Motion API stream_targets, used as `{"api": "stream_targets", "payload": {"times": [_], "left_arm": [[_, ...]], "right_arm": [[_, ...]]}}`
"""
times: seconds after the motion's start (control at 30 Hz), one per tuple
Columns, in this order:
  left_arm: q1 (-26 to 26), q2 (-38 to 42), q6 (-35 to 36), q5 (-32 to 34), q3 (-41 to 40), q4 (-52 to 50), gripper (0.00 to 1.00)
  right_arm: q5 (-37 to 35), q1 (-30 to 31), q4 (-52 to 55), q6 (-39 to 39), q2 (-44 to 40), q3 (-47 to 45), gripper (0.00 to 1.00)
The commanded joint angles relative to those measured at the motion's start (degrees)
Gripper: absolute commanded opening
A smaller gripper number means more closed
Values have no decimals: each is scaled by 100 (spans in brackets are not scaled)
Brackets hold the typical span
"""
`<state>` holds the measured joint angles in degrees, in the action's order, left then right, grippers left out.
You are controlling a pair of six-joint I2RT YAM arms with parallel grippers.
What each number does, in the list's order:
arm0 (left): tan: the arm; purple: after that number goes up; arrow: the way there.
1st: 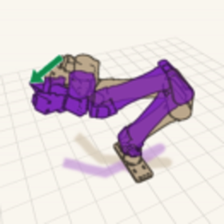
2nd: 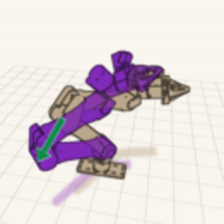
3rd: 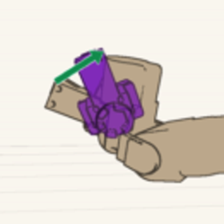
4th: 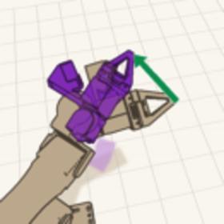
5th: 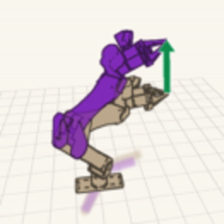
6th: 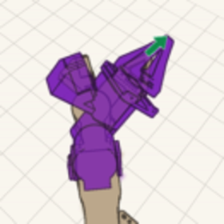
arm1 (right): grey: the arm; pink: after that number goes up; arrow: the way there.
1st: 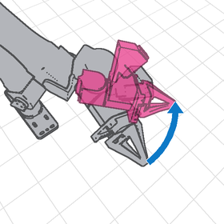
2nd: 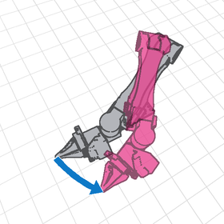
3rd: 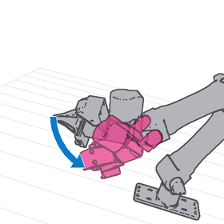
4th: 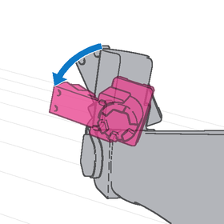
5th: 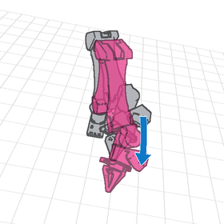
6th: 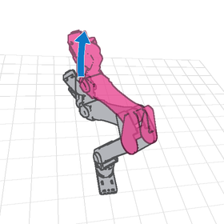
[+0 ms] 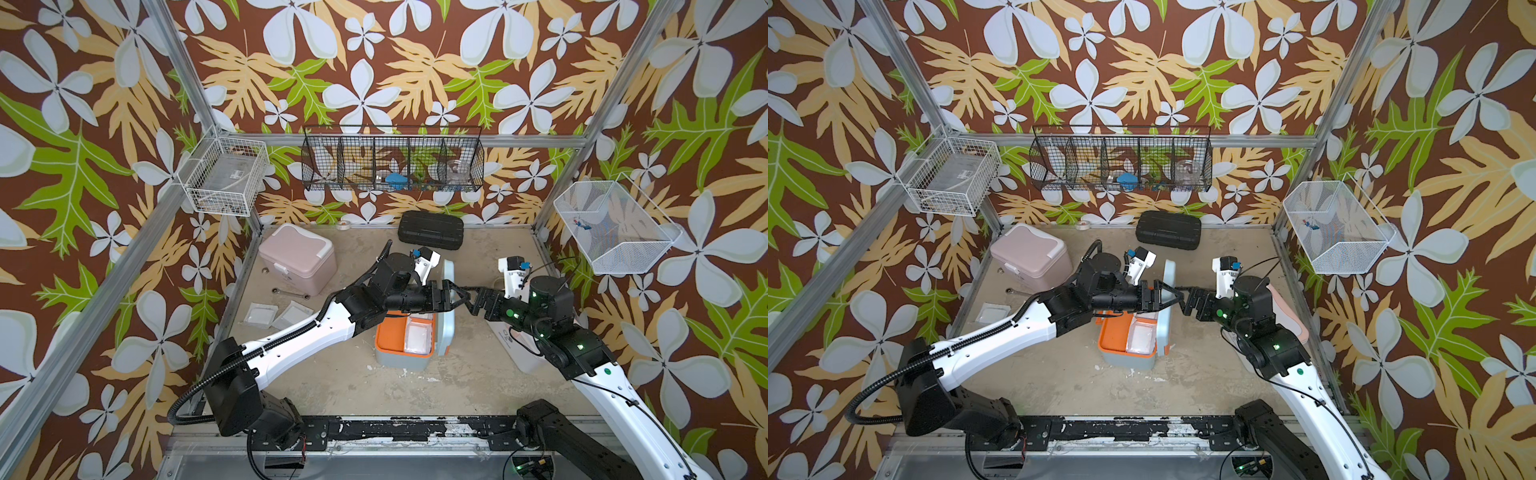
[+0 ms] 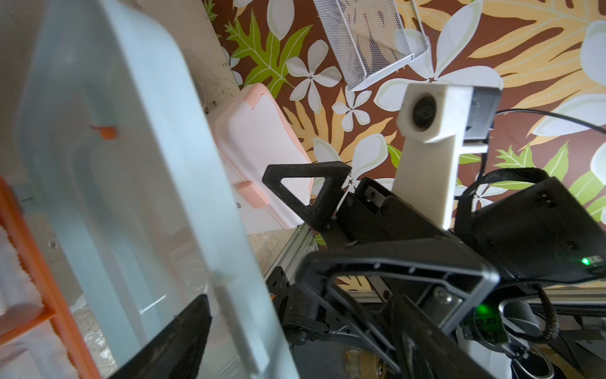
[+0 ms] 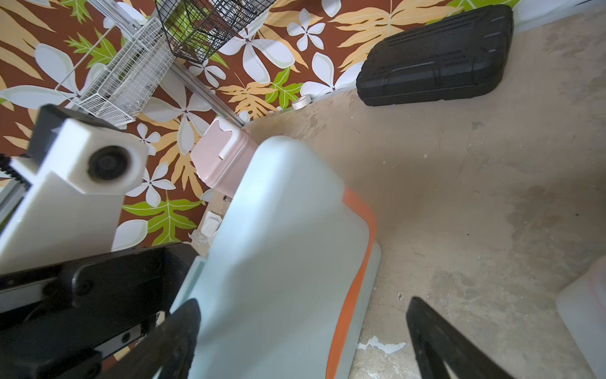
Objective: Open first aid kits and take out gauze
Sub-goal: Open the lid of the first aid kit.
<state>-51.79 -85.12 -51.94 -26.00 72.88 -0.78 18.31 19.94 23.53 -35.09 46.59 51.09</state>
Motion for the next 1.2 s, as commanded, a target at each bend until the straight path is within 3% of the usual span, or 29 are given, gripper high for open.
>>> {"api": "stream_targets", "payload": {"times": [0.0, 0.37, 0.63, 0.9, 1.07, 1.17], "left_arm": [[-128, -58, -83, -33, 93, 423, 87], [-370, -415, 186, 268, 300, 438, 87], [-315, 74, 512, 527, 97, 367, 90], [98, 792, 561, 578, -527, 177, 91], [375, 1049, 937, 1015, -552, -732, 92], [401, 999, 1335, 1658, -394, -1578, 90]], "right_arm": [[-524, 3, 211, 12, -63, 94, 97], [-512, -61, -50, -191, -137, 62, 98], [-300, -71, -28, -94, -138, 58, 99], [-142, -70, -46, -26, -30, 168, 99], [-99, -77, -50, 8, 108, 204, 99], [-55, -76, -10, 102, 163, 256, 99]]}}
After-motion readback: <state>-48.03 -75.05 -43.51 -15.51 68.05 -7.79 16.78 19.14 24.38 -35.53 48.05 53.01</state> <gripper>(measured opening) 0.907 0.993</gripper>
